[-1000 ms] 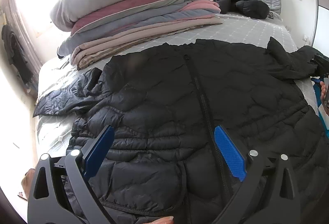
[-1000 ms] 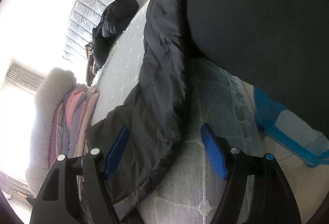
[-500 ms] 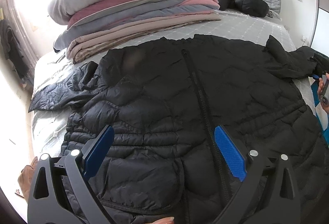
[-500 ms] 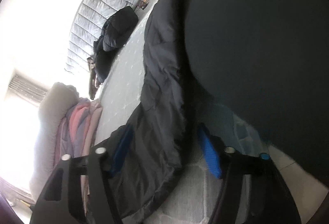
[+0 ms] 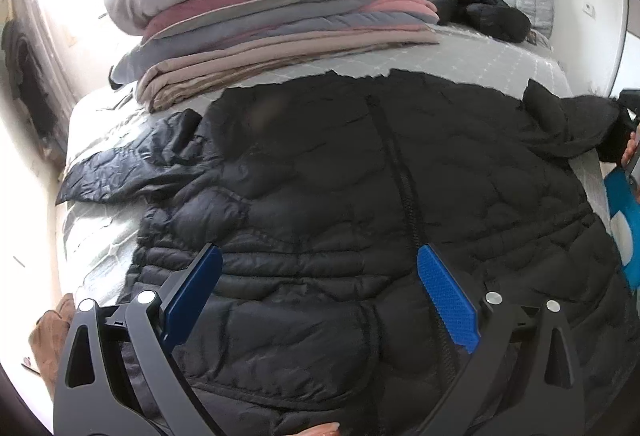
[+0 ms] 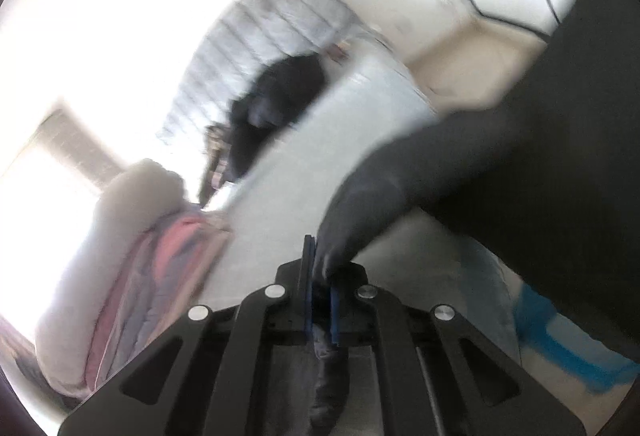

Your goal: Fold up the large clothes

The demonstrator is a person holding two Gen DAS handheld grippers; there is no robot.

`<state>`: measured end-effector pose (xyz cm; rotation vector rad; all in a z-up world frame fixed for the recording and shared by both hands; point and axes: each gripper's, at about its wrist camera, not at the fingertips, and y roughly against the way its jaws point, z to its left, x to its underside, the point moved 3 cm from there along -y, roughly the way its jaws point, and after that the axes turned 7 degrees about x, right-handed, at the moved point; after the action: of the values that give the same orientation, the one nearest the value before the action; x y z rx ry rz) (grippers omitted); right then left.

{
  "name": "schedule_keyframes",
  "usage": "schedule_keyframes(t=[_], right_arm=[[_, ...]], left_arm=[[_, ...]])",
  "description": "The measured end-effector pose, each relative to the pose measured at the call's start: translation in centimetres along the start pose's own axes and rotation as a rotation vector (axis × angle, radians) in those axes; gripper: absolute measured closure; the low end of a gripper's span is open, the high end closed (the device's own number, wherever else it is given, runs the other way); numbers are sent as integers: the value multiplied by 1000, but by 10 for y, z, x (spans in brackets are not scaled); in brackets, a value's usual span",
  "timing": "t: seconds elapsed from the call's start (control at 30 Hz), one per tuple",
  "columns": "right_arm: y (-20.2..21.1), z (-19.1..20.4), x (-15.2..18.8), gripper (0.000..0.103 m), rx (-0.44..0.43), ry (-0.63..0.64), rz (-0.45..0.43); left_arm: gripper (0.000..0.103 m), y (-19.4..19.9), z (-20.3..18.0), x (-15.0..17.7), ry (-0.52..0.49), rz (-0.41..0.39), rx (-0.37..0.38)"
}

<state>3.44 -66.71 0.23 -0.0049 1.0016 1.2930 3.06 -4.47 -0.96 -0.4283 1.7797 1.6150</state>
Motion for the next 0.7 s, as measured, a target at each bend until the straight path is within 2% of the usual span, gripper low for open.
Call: schedule_keyframes(t=[0.1, 0.2, 0.3, 0.33, 0.37, 0.43, 0.53, 0.57, 0.6, 0.67, 0.7], right_arm=[[24, 57, -1, 96, -83, 109, -49], [46, 128, 19, 96, -190, 242, -71], [62, 206, 67, 96, -306, 393, -50], [63, 221, 80, 96, -324, 425, -39], [63, 247, 108, 96, -356, 489, -16], [59, 282, 165, 96, -397, 604, 53], [42, 301, 244, 96, -406, 726, 177], [27, 301, 286, 94, -383, 791, 268], [16, 298, 314, 89, -360, 838, 336], [-5, 286, 367, 70, -319, 936, 480], [-13, 278, 386, 67, -295, 978, 548]], left_arm=[[9, 8, 17, -2, 34, -18, -6], [9, 13, 31, -1, 71, -20, -1], [9, 19, 47, 1, 113, -19, 17], [9, 22, 52, 1, 123, -24, 15], [9, 24, 57, 2, 129, -28, 11], [9, 29, 68, 3, 146, -37, 6], [9, 35, 86, 5, 180, -44, 2], [9, 36, 92, 6, 193, -44, 3], [9, 37, 96, 7, 203, -43, 5], [9, 40, 108, 9, 244, -37, 23], [9, 40, 113, 10, 262, -33, 33]])
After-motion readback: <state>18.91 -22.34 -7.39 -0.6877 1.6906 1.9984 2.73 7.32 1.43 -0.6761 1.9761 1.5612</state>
